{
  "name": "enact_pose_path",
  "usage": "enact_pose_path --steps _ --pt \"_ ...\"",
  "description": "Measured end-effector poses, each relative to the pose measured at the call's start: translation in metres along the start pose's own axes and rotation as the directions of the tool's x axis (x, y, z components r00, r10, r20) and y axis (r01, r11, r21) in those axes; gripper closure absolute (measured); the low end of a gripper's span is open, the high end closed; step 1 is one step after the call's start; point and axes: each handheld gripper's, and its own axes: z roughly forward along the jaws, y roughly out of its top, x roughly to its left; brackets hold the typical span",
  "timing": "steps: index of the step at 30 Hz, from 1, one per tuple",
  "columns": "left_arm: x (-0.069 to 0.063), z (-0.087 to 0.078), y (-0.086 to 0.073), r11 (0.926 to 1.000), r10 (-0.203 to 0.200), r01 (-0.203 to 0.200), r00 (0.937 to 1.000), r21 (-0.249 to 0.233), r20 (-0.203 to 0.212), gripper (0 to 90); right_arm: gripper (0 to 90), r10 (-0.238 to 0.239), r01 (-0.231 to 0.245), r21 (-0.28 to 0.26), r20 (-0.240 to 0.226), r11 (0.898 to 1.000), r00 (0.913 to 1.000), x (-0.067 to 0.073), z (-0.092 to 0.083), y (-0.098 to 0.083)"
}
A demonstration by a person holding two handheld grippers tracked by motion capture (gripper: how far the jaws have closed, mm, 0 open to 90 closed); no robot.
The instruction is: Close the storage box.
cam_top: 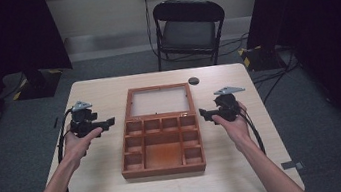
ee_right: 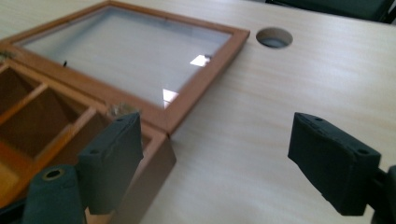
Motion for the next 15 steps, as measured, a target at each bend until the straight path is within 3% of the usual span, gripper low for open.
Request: enact_pose_path --steps 4,8,11,15 --pt "0.0 0.015 0.008 1.0 -0.008 0.008 0.9997 -0.002 0.023 19.0 17.2 -0.007 0.006 -0.018 -0.025 1.0 0.9997 0.003 0.014 0.018" --pt "-0.001 0.032 0.012 0.9995 -0.003 0.002 0.999 0.03 0.044 19.5 17.1 -0.017 0.016 -0.045 -0.035 0.999 0.9992 0.006 0.028 0.028" --pt "-0.001 0.041 0.012 0.9996 -0.028 0.028 0.9979 0.008 0.058 20.0 16.9 0.006 -0.009 -0.057 -0.056 0.998 0.9984 0.006 0.043 0.03" --pt "-0.007 0.056 0.01 0.9986 -0.018 0.015 0.9978 0.051 0.064 19.6 16.5 0.027 -0.028 -0.016 -0.059 0.999 0.9979 0.009 0.06 0.026"
